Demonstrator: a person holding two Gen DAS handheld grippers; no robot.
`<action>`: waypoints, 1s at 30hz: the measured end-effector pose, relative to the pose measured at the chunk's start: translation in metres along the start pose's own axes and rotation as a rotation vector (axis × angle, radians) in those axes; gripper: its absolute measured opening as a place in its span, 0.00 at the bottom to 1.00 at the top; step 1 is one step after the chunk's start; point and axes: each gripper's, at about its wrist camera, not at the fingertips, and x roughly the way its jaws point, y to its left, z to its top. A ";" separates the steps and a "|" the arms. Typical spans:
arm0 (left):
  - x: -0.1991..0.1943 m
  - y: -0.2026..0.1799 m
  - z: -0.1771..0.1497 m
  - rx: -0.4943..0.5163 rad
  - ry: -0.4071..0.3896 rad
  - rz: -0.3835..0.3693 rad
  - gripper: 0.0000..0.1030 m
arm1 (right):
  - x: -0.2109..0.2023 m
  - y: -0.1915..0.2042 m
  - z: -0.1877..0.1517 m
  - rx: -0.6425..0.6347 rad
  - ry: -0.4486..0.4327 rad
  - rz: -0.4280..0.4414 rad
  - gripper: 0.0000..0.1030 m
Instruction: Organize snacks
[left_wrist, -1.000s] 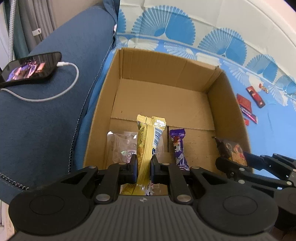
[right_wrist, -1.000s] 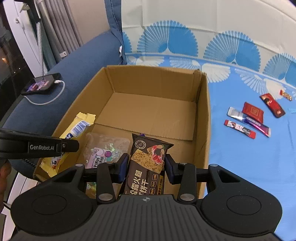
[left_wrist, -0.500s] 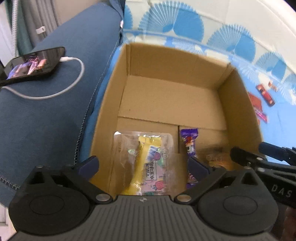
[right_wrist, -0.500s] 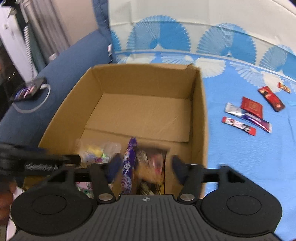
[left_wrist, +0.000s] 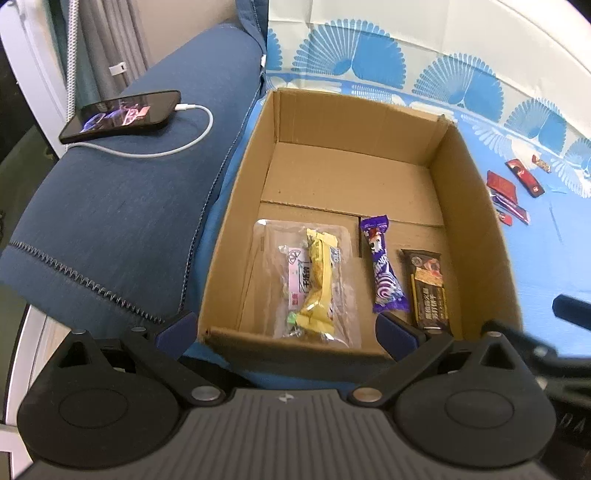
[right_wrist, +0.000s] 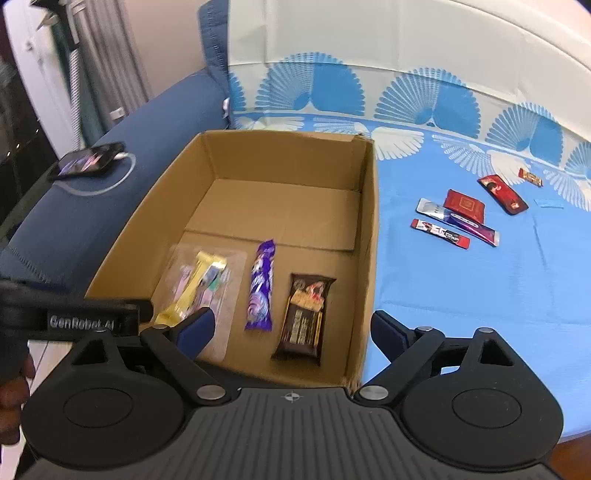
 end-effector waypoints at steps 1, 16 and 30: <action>-0.004 0.000 -0.002 -0.005 -0.002 -0.003 1.00 | -0.003 0.002 -0.002 -0.009 0.006 0.001 0.91; -0.067 -0.006 -0.025 0.023 -0.141 0.000 1.00 | -0.070 0.010 -0.021 -0.041 -0.114 -0.027 0.94; -0.090 -0.006 -0.037 0.039 -0.191 -0.008 1.00 | -0.093 0.012 -0.032 -0.039 -0.163 -0.044 0.95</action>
